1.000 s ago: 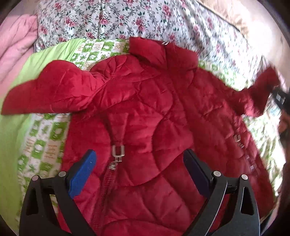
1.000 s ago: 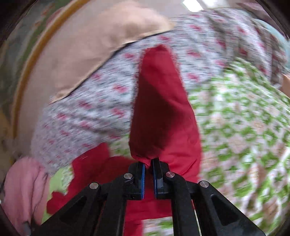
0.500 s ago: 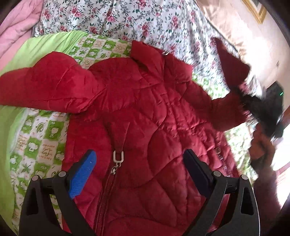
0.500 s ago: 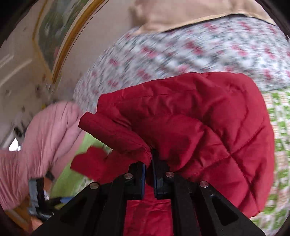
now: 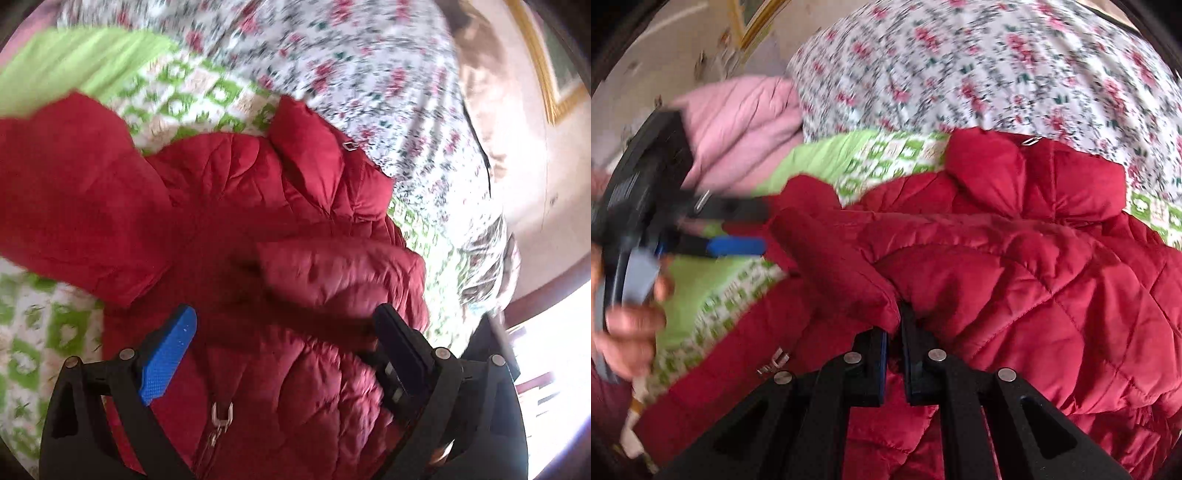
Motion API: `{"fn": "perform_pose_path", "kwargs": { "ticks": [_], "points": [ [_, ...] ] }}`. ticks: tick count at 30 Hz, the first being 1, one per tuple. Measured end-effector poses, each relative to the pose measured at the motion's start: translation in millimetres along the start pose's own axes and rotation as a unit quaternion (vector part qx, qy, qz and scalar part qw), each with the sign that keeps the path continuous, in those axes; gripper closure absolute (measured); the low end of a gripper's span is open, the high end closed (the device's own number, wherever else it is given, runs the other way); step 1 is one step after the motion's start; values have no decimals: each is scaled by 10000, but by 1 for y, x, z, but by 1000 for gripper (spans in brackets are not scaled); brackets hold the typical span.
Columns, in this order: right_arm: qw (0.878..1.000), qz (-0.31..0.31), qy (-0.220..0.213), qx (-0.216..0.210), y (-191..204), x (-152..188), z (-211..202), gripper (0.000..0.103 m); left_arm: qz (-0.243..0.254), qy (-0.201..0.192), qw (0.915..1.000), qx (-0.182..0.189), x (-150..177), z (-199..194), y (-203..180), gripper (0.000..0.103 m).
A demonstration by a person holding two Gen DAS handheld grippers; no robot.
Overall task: Fold large clothes
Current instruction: 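Lift the held sleeve and fold it across the jacket body with the right gripper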
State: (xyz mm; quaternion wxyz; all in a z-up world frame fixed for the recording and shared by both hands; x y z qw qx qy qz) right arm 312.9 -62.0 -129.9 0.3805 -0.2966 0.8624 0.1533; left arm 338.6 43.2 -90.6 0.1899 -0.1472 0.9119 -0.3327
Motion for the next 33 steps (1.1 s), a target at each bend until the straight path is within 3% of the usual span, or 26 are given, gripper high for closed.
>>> {"fn": "perform_pose_path", "kwargs": {
  "ticks": [4, 6, 8, 11, 13, 17, 22, 25, 27, 30, 33],
  "points": [
    [9997, -205, 109, 52, 5, 8, 12, 97, -206, 368, 9991, 7, -10, 34, 7, 7],
    [9997, -197, 108, 32, 4, 8, 12, 97, -160, 416, 9990, 23, -11, 45, 6, 30],
    [9998, -170, 111, 5, 3, 7, 13, 96, 29, 448, 9987, -220, -9, 55, 6, 69],
    [9998, -132, 125, 37, 0, 8, 13, 91, 259, 360, 9988, -221, -9, 55, 3, 86],
    [9998, -33, 194, -63, -1, 12, 13, 90, 385, 285, 9987, -186, -12, 50, 0, 88],
    [9995, 79, 186, -250, 0, 15, 0, 68, 939, -173, 9935, -617, -33, 35, -4, 91],
    [9993, 378, -30, 31, -31, 19, -32, 67, 1453, -674, 9828, -919, -58, 14, -8, 91],
    [9960, 768, -93, 455, -73, 27, -44, 67, 1800, -889, 9708, -1316, -62, 20, -1, 90],
    [9906, 1144, -44, 751, -103, 36, -48, 65, 1986, -866, 9617, -1682, -60, 36, 14, 90],
    [9820, 1558, 66, 1063, -142, 50, -48, 67, 2157, -876, 9541, -1885, -59, 51, 25, 89],
    [9762, 1795, 331, 1169, -163, 66, -39, 65, 2264, -1014, 9475, -2019, -61, 52, 23, 80]
  ]
}}
Point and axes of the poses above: each gripper's, at about its wrist camera, not at the fingertips, and z roughly the way its jaws point, y to its left, x to its underside, the point moved 9 cm from there along z, roughly the way its jaws point, and after that the axes turned 13 degrees about -z, right-handed, at the moved point
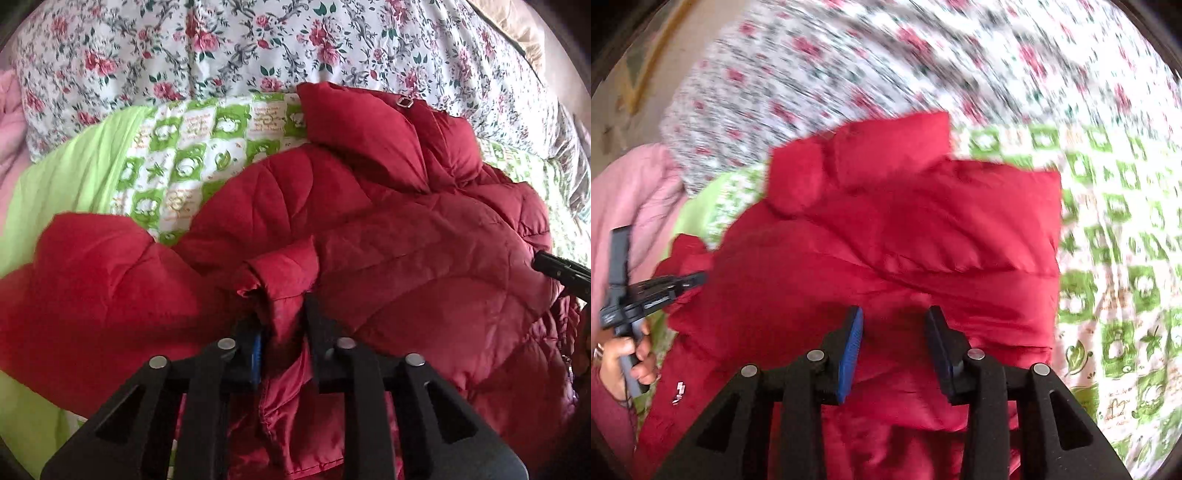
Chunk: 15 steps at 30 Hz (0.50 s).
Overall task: Fold large clothes
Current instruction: 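Lift the held sleeve and fold it across the jacket body with the right gripper, then release the sleeve onto the jacket and withdraw the right gripper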
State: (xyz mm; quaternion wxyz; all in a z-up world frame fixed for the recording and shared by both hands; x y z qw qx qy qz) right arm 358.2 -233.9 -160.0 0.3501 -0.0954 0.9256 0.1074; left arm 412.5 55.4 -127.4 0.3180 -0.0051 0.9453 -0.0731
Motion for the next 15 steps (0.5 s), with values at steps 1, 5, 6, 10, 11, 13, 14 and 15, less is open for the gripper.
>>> {"fn": "perform_pose_path", "kwargs": {
  "ticks": [1, 5, 6, 10, 11, 13, 14, 15],
  "points": [
    [9999, 85, 89, -58, -3, 4, 7, 65, -71, -45, 10000, -18, -3, -4, 1, 73],
    [9998, 42, 183, 72, -3, 10, 14, 64, -522, -359, 9980, -12, -15, -36, 12, 67],
    [9998, 17, 190, 102, -1, 11, 15, 63, -567, -485, 9972, 15, -17, -48, 13, 67],
    [9997, -70, 191, 149, 7, 9, 18, 58, -776, -482, 9908, 998, -14, -82, -11, 67],
    [9997, -78, 192, 159, 6, 8, 21, 57, -793, -203, 9871, 1376, -7, -78, -25, 67],
    [9996, -99, 202, 174, 7, 8, 23, 55, -772, 51, 9842, 1591, 1, -67, -43, 67],
    [9995, -122, 221, 185, 8, 8, 25, 54, -702, 200, 9845, 1598, 7, -57, -53, 67],
    [9994, -141, 242, 198, 9, 8, 25, 54, -588, 337, 9878, 1401, 15, -40, -60, 67]
  ]
}}
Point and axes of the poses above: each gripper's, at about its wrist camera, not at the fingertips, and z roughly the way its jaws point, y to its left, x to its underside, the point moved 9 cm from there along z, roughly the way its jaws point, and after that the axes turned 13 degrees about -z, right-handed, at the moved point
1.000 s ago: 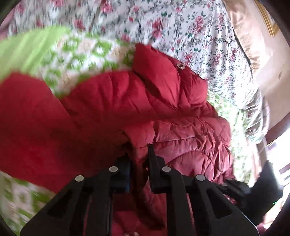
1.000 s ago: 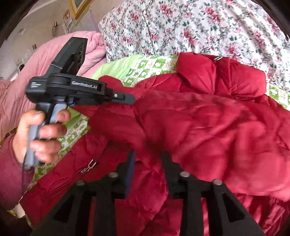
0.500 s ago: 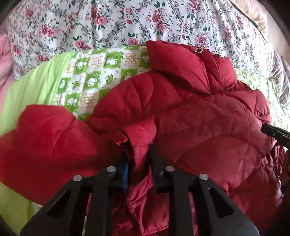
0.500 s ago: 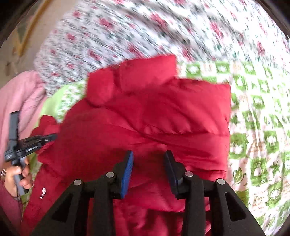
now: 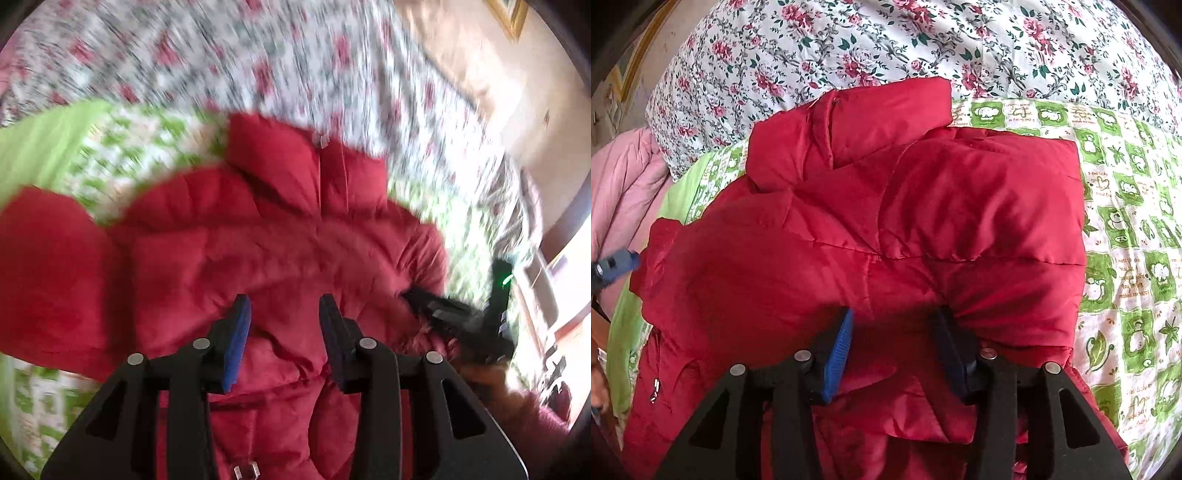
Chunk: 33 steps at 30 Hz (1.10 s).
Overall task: Fold large clothes
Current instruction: 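Release the sleeve onto the jacket and withdraw the right gripper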
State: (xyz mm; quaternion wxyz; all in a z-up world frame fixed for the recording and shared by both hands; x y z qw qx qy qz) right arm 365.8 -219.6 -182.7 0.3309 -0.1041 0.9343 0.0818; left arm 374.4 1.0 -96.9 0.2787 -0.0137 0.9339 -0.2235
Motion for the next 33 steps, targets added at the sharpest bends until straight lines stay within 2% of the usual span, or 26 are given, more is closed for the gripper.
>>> {"fn": "perform_pose_path", "kwargs": {
  "ticks": [2, 3, 5, 8, 10, 11, 14, 17, 19, 20, 23, 26, 28, 33],
  "points": [
    [10000, -4, 42, -7, -1, -1, 0, 54, 121, 120, 9993, -336, 8, 22, 5, 67],
    [10000, -17, 62, 25, -1, -2, -2, 54, 222, 136, 9975, -663, 13, 35, 12, 67],
    [9997, -167, -128, 121, 7, -12, -15, 54, 319, 133, 9964, -780, 19, 44, 16, 67],
    [9963, -663, -541, -55, 42, -35, -33, 55, 422, 108, 9949, -915, 23, 47, 17, 67],
    [9952, -876, -366, -219, 65, -44, -22, 56, 528, 89, 9929, -1061, 23, 50, 15, 66],
    [9952, -920, -213, -244, 70, -45, -11, 56, 541, 89, 9926, -1085, 23, 51, 16, 66],
    [9936, -1042, 428, 29, 69, -33, 37, 55, 523, 109, 9927, -1080, 24, 57, 19, 67],
    [9960, -816, 343, -133, 61, -33, 49, 54, 513, 108, 9931, -1052, 23, 60, 21, 66],
    [9971, -655, 307, -218, 58, -37, 41, 54, 495, 87, 9932, -1055, 22, 61, 21, 66],
    [9981, -561, 144, -224, 55, -41, 29, 54, 480, 67, 9934, -1043, 22, 61, 21, 66],
    [9990, -390, -101, 177, 30, -40, 11, 54, 480, 15, 9934, -1040, 22, 61, 19, 66],
    [9993, -134, 186, 282, 6, -26, 26, 55, 468, 5, 9935, -1041, 23, 59, 20, 66],
    [9995, -94, 233, 174, 2, -18, 32, 55, 469, 7, 9935, -1037, 22, 60, 21, 66],
    [9989, -171, 270, 329, 7, -23, 37, 54, 416, -21, 9953, -878, 21, 53, 21, 67]
  ]
}}
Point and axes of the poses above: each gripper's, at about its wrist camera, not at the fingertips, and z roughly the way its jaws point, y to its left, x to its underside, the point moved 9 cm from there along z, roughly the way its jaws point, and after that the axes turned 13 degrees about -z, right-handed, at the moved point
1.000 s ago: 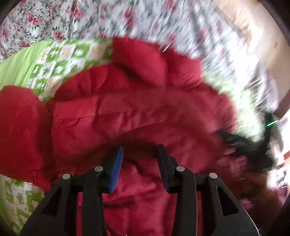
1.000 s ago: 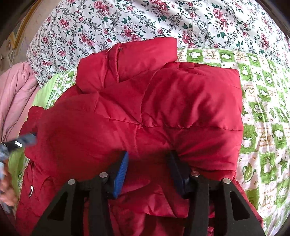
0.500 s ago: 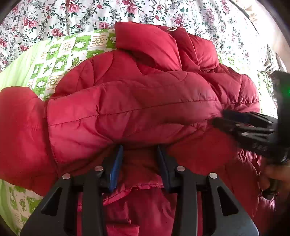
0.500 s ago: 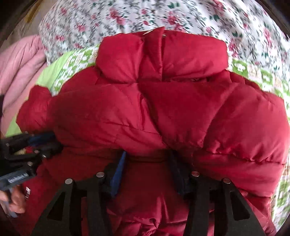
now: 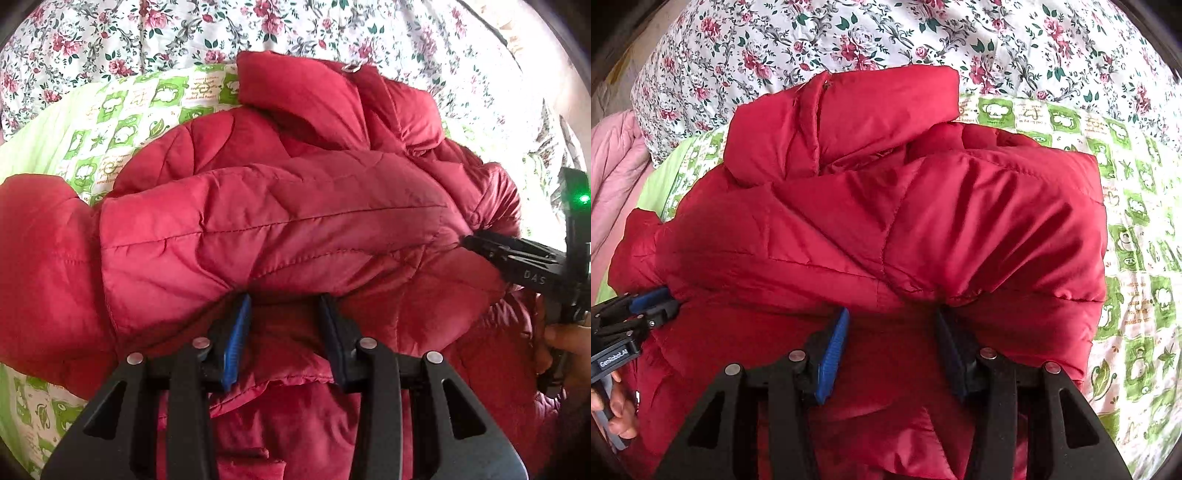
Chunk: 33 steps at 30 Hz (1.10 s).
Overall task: Fold large clothes
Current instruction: 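Release the sleeve onto the jacket and withdraw the right gripper, then grasp the sleeve cuff nearest the left tool with the left gripper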
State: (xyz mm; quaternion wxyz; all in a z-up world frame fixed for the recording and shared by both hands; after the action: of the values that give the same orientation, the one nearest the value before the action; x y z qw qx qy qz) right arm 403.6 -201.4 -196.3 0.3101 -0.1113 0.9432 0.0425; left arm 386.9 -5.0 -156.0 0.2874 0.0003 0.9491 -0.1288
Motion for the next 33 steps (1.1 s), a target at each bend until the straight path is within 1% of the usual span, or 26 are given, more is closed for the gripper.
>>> {"fn": "perform_pose_path", "kwargs": {
  "ticks": [4, 6, 9, 12, 13, 17, 23, 28, 33],
  "points": [
    [9997, 128, -141, -118, 7, -6, -14, 54, -221, -22, 9996, 194, -1, -19, 6, 67],
    [9991, 175, -304, -251, 10, -7, -30, 54, -374, -64, 9990, 220, -1, -29, 12, 66],
    [9976, 124, -501, -452, 22, -9, -54, 53, -677, -120, 9968, 403, 1, -47, 25, 64],
    [9960, 34, -639, -620, 38, -7, -74, 53, -941, -188, 9942, 487, 6, -62, 41, 56],
    [9955, -7, -675, -669, 44, -6, -81, 53, -1027, -209, 9932, 504, 9, -66, 47, 54],
    [9935, -134, -779, -814, 59, 2, -100, 53, -1308, -231, 9899, 504, 18, -76, 68, 54],
    [9914, -169, -810, -1009, 75, 12, -114, 53, -1645, -270, 9849, 463, 26, -83, 100, 54],
    [9906, -141, -799, -1103, 83, 24, -125, 52, -1997, -415, 9778, 470, 24, -92, 131, 54],
    [9886, -185, -829, -1240, 96, 42, -140, 52, -2492, -590, 9660, 344, 20, -101, 179, 54]
  ]
}}
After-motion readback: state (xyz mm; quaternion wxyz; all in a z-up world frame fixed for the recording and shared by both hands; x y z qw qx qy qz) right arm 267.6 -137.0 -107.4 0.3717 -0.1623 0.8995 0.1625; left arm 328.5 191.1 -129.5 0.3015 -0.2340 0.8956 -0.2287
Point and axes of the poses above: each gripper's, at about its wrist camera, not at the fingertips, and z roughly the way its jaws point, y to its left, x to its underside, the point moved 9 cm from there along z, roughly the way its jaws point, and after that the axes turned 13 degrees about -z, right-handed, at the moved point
